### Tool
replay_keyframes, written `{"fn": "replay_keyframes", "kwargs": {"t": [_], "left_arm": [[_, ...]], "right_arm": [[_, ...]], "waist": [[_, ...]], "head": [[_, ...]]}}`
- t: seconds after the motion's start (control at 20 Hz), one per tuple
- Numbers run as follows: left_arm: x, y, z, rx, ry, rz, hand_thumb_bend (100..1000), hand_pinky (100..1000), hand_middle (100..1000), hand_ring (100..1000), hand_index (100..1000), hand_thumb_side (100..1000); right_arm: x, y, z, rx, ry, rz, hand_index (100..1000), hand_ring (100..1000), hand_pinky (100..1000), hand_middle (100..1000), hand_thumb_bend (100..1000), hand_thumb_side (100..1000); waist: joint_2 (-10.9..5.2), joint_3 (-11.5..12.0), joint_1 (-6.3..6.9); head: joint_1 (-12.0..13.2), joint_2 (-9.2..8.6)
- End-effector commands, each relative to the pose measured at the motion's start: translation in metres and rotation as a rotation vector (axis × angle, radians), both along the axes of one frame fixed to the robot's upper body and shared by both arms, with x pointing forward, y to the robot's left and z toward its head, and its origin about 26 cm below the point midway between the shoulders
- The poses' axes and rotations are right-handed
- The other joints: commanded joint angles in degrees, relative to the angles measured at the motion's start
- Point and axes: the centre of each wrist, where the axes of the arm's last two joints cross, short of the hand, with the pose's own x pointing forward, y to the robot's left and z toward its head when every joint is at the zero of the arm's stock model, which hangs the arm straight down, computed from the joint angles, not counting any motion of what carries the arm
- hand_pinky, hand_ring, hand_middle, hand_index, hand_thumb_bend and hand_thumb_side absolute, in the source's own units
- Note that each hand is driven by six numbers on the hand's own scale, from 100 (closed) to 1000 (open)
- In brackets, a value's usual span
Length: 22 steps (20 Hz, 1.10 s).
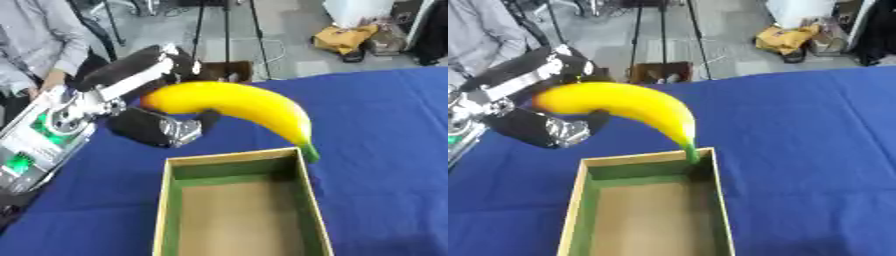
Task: Pick up objects on the table and place them in the box.
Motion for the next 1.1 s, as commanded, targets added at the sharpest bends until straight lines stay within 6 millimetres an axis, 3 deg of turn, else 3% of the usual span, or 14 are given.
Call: {"fn": "replay_keyframes", "kwargs": {"t": [0.05,1.1], "left_arm": [[-0.005,-0.003,0.004,0.032,-0.048,0.003,100,177,334,421,459,501],[0.000,-0.011,-0.029,0.142,0.026,0.004,100,178,335,421,460,503]], "right_arm": [[-0.002,-0.002,0.008,-0.014,-0.026,-0.013,613,452,703,472,100,1000],[0.000,0.000,0.008,-0.009,-0.045,-0.022,611,451,701,472,100,1000]], "waist": [[-1.03,0.11,-0.40],[0.10,-0.10,-0.84]], "head": [[-0.09,0.28],[0.23,-0.53]]}}
